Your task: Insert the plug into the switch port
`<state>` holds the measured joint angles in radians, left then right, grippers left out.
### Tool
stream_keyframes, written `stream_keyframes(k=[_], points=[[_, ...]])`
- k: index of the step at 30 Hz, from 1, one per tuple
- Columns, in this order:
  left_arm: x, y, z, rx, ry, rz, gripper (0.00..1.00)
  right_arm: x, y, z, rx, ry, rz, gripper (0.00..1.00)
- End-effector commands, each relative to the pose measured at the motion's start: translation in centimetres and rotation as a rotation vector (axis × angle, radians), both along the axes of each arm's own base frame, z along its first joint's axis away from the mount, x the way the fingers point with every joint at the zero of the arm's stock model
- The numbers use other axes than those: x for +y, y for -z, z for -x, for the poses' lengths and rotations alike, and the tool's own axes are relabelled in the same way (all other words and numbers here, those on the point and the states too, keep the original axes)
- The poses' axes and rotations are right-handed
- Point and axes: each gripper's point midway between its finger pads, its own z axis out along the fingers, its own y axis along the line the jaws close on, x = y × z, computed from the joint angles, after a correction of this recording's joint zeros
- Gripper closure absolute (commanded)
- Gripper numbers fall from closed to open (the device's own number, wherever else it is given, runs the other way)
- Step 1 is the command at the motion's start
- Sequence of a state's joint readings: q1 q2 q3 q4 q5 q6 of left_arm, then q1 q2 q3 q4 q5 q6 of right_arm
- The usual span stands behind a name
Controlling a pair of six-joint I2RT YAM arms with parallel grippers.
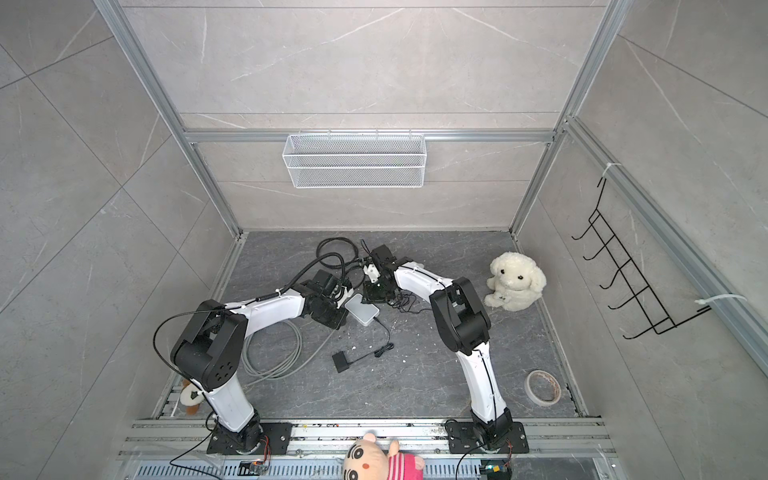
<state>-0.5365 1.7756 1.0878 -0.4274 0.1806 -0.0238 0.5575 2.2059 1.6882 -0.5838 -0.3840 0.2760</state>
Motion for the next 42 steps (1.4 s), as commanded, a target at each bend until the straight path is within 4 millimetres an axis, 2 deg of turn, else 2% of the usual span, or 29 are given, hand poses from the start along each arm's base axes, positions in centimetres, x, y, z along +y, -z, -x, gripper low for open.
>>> stream_keyframes(k=[1,6,14,18,27,35,38,42], points=[[-1.2,-0.5,-0.6,-0.011,-0.008,0.000,1.00,-0.6,1.1,0.7,0.016,-0.073,0.043,0.66],[-2.3,0.5,0.4,0.007,0.000,0.001,1.00,-0.7,1.1,0.5,0.018,-0.108,0.012,0.66],[-2.3,1.6,2.1,0.022,-0.058,0.015,1.00,-1.3,1.8,-0.5,0.007,-0.128,0.044,0.66],[-3.1,2.1,2.7,0.020,-0.036,0.024,1.00,-1.5,2.0,-0.3,0.016,-0.133,0.042,0.66],[-5.7,0.4,2.7,-0.062,-0.001,0.137,1.00,-1.4,2.8,1.0,0.061,-0.225,0.021,0.66],[-2.6,0.5,2.2,-0.170,-0.048,0.003,1.00,-2.6,3.4,1.4,0.069,-0.277,0.085,0.67],[-2.4,0.2,2.1,-0.204,-0.038,-0.014,1.00,-2.7,3.5,1.3,0.064,-0.288,0.093,0.67],[-3.1,0.1,2.2,-0.249,-0.005,0.036,1.00,-2.8,4.0,1.5,0.080,-0.298,0.096,0.67]])
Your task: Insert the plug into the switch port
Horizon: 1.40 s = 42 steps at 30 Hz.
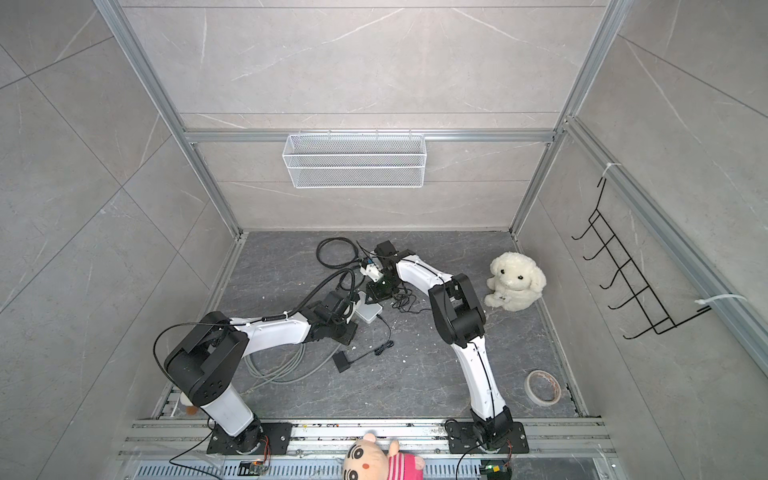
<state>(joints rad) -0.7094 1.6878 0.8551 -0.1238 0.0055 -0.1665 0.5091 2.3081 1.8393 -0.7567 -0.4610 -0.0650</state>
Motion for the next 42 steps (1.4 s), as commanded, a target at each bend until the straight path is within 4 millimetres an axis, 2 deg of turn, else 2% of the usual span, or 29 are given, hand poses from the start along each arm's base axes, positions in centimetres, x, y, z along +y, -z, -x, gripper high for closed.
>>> stream_keyframes(k=[1,7,13,20,26,34,42], points=[[-0.8,-1.3,-0.5,-0.081,0.042,0.036,1.00,-1.6,3.1,2.1,0.101,-0.028,0.093,0.67],[-1.8,-1.3,-0.3,-0.122,0.128,0.086,1.00,-1.8,4.0,3.1,0.136,-0.053,0.096,0.67],[-2.1,-0.4,-0.9,-0.134,0.186,0.029,1.00,-2.2,4.6,3.8,0.153,-0.075,0.106,0.67],[-1.4,-0.4,-2.4,-0.176,0.180,-0.022,1.00,-2.4,4.9,4.2,0.173,-0.073,0.112,0.69],[-0.6,-0.3,-2.8,-0.185,0.186,-0.036,1.00,-2.3,5.1,4.5,0.187,-0.069,0.102,0.69],[-2.3,0.6,-2.3,-0.117,0.294,-0.009,1.00,-1.9,5.1,5.5,0.240,-0.066,0.065,0.69],[-1.7,1.4,-2.4,-0.110,0.290,-0.050,1.00,-1.1,5.3,5.9,0.300,-0.007,0.027,0.71]])
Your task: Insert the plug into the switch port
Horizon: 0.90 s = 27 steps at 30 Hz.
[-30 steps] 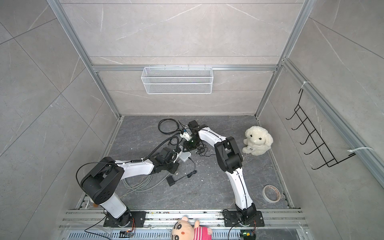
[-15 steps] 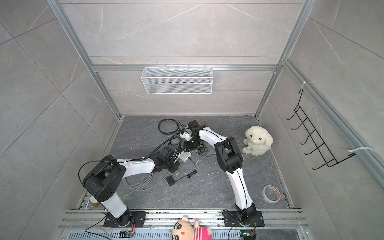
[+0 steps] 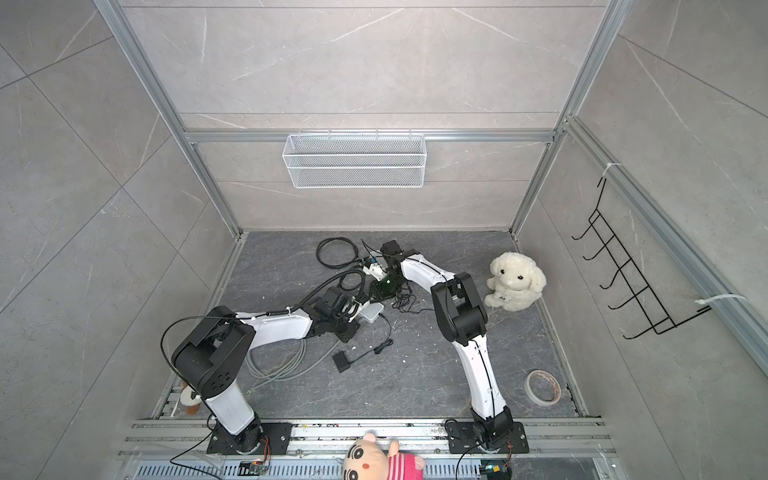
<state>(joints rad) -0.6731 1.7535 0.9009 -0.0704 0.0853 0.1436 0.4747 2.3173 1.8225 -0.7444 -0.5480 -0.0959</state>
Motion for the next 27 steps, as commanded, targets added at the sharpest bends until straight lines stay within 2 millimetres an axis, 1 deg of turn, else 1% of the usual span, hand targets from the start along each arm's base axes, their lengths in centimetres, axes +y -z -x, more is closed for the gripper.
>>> stream_keyframes(k=[1,3,8,10,15,18,20,27], points=[[-0.2,1.3,-0.9,-0.016,0.002,-0.024,1.00,-0.6,5.1,5.9,0.272,0.005,0.091,0.71],[0.6,1.3,-1.4,-0.039,-0.047,-0.043,1.00,-0.8,5.2,6.1,0.278,0.011,0.095,0.71],[2.1,0.6,-1.6,-0.086,-0.123,-0.059,1.00,-1.2,5.4,6.0,0.260,0.017,0.119,0.71],[2.3,0.4,-1.5,-0.094,-0.126,-0.057,1.00,-1.2,5.4,5.8,0.256,0.019,0.120,0.71],[2.1,1.3,-1.5,-0.072,-0.122,-0.067,1.00,-1.3,5.5,5.9,0.260,0.020,0.125,0.72],[1.8,1.4,-1.3,-0.058,-0.119,-0.043,1.00,-1.3,5.4,6.0,0.259,0.020,0.126,0.72],[1.8,1.9,-1.1,-0.044,-0.109,-0.068,1.00,-1.2,5.4,6.1,0.268,0.026,0.121,0.72],[2.0,2.8,-1.0,-0.013,-0.119,-0.118,1.00,-0.6,4.3,6.4,0.303,0.058,0.078,0.72]])
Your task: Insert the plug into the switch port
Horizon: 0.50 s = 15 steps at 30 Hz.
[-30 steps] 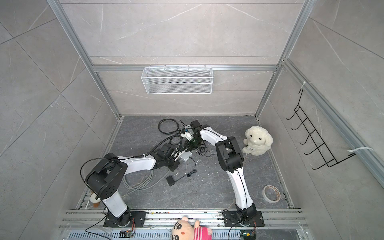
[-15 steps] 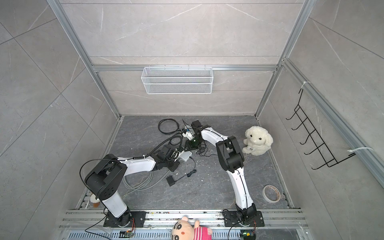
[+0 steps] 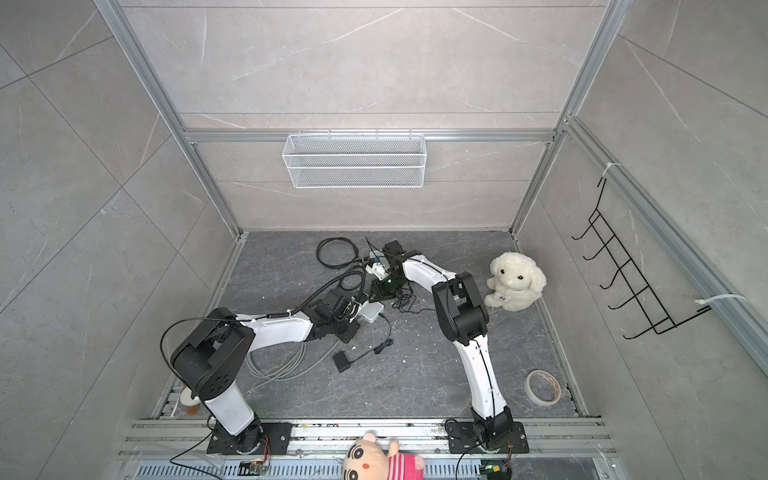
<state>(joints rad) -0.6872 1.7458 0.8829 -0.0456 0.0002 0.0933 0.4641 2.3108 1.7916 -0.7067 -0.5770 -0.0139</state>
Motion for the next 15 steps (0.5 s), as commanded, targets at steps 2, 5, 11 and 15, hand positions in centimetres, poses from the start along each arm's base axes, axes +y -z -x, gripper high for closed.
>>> stream_keyframes(k=[2,5,11,15], points=[[1.3,3.2,-0.3,0.048,-0.041,-0.099,1.00,-0.4,4.0,6.4,0.261,-0.015,0.090,0.72],[1.2,3.7,-0.3,0.060,-0.041,-0.104,1.00,-0.4,4.0,6.3,0.263,-0.015,0.091,0.72],[1.5,4.2,-0.3,0.089,-0.063,-0.130,1.00,-0.3,4.0,6.5,0.267,-0.015,0.088,0.72],[1.8,4.2,0.0,0.108,-0.090,-0.151,1.00,-0.4,4.1,6.4,0.277,-0.006,0.098,0.73]])
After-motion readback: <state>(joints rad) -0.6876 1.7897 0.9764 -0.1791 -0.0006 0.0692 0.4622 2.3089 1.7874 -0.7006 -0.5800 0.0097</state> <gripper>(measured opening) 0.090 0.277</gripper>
